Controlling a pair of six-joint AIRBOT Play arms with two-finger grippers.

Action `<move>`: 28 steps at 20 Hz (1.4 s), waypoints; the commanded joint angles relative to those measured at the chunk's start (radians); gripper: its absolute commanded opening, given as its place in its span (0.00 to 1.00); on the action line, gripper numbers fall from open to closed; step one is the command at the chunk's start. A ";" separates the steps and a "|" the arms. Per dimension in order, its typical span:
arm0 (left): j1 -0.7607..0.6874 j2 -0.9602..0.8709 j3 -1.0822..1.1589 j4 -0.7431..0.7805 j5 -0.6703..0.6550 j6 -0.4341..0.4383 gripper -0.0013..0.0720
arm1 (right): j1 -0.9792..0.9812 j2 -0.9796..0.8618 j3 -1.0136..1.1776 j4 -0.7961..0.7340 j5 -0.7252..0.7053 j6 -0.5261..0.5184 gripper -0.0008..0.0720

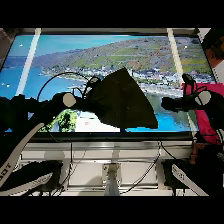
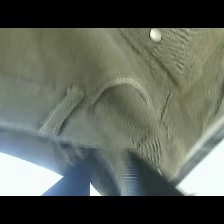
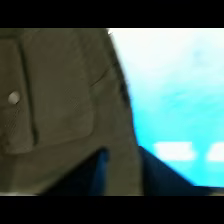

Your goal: Fold the clothes and pants, and hang the long-sleeved shirts on hangers.

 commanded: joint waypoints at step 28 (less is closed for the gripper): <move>0.255 0.208 -0.552 -0.788 0.137 0.583 0.79 | -0.375 -0.194 0.083 0.723 0.358 -0.512 0.38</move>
